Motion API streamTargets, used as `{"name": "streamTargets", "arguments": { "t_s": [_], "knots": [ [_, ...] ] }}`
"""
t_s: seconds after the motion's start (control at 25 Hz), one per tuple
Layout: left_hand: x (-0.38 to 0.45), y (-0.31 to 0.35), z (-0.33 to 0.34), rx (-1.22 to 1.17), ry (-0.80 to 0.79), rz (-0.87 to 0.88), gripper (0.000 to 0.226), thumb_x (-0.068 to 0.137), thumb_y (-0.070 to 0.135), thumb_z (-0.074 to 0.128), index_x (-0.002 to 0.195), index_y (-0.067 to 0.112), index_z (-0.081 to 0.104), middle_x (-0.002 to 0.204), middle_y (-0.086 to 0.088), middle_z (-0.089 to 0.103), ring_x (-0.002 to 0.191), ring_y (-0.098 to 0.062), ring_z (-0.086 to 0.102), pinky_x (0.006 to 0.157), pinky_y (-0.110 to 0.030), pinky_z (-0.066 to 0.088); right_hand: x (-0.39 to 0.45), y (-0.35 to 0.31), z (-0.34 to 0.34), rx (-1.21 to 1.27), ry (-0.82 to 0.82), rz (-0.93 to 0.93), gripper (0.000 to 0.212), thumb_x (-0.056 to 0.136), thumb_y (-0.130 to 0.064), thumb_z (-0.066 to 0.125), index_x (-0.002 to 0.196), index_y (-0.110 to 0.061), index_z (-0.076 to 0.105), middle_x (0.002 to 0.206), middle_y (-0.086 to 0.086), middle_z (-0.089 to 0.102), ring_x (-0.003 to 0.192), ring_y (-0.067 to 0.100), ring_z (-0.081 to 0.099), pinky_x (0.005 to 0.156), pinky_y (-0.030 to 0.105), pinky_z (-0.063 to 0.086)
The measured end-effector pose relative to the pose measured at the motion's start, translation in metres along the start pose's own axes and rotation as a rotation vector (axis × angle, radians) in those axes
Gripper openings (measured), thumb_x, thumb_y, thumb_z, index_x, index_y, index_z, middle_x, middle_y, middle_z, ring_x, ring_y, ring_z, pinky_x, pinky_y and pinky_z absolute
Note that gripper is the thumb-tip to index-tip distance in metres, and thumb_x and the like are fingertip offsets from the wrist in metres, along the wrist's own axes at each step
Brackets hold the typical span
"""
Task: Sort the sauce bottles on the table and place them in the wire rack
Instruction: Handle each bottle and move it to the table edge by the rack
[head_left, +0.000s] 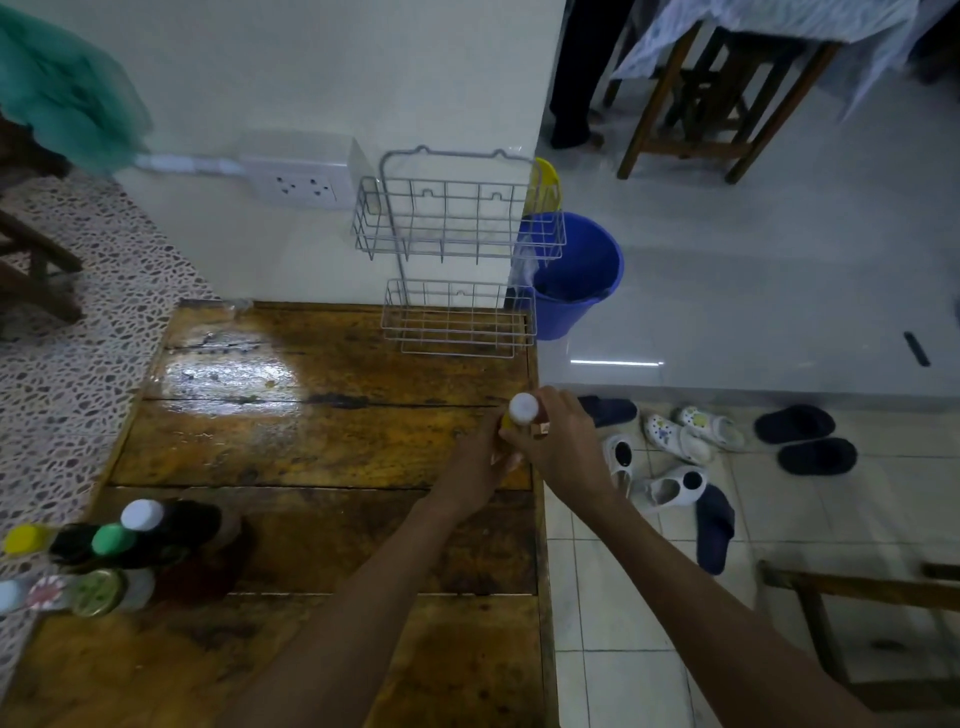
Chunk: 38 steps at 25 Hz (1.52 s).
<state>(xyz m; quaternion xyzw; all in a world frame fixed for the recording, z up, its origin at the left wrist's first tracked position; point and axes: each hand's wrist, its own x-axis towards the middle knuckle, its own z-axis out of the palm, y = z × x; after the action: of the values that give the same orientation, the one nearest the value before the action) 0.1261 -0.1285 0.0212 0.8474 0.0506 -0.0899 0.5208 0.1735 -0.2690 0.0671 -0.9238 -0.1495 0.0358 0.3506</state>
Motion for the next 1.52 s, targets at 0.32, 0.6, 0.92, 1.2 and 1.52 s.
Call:
{"name": "streamTargets", "arguments": {
  "t_s": [0.32, 0.6, 0.92, 1.2, 1.52],
  "knots": [
    [-0.073, -0.049, -0.037, -0.037, 0.195, -0.201, 0.060, 0.103, 0.042, 0.060, 0.156, 0.030, 0.035, 0.156, 0.010, 0.043, 0.138, 0.002, 0.042, 0.109, -0.028, 0.043, -0.067, -0.017, 0.026, 0.190, 0.123, 0.333, 0.055, 0.076, -0.048, 0.083, 0.109, -0.023, 0.047, 0.096, -0.006, 0.056, 0.083, 0.007, 0.058, 0.060, 0.020, 0.039],
    [-0.230, -0.156, -0.089, -0.050, 0.499, -0.462, 0.059, 0.098, 0.047, 0.065, 0.149, 0.026, 0.046, 0.135, 0.014, 0.052, 0.121, -0.006, 0.056, 0.096, -0.027, 0.051, -0.130, -0.120, 0.149, 0.095, -0.285, 0.133, 0.055, 0.084, -0.055, 0.073, 0.120, -0.024, 0.046, 0.111, -0.005, 0.054, 0.093, 0.007, 0.057, 0.064, 0.020, 0.048],
    [-0.294, -0.203, -0.151, -0.017, 0.715, -0.431, 0.031, 0.096, 0.039, 0.071, 0.118, 0.019, 0.063, 0.110, 0.001, 0.068, 0.097, -0.015, 0.068, 0.081, -0.040, 0.059, -0.120, -0.281, 0.218, -0.174, -0.310, -0.620, 0.061, 0.091, -0.073, 0.045, 0.140, -0.038, 0.040, 0.110, -0.003, 0.050, 0.095, 0.016, 0.052, 0.067, 0.033, 0.050],
    [-0.283, -0.191, -0.153, -0.034, 0.751, -0.260, 0.039, 0.091, 0.033, 0.068, 0.121, 0.010, 0.061, 0.107, 0.002, 0.063, 0.095, -0.023, 0.065, 0.069, -0.009, 0.041, -0.122, -0.293, 0.220, -0.465, -0.436, -0.752, 0.046, 0.102, -0.055, 0.041, 0.128, -0.018, 0.049, 0.108, 0.006, 0.059, 0.096, 0.025, 0.059, 0.068, 0.040, 0.053],
    [-0.247, -0.146, -0.156, -0.143, 0.440, 0.061, 0.033, 0.082, 0.035, 0.084, 0.107, 0.035, 0.063, 0.101, 0.013, 0.072, 0.090, -0.007, 0.071, 0.071, -0.027, 0.055, -0.115, -0.242, 0.118, -0.320, -0.158, -0.843, 0.026, 0.099, -0.042, 0.051, 0.090, -0.019, 0.055, 0.070, -0.003, 0.052, 0.060, 0.014, 0.046, 0.043, 0.035, 0.044]
  ]
}}
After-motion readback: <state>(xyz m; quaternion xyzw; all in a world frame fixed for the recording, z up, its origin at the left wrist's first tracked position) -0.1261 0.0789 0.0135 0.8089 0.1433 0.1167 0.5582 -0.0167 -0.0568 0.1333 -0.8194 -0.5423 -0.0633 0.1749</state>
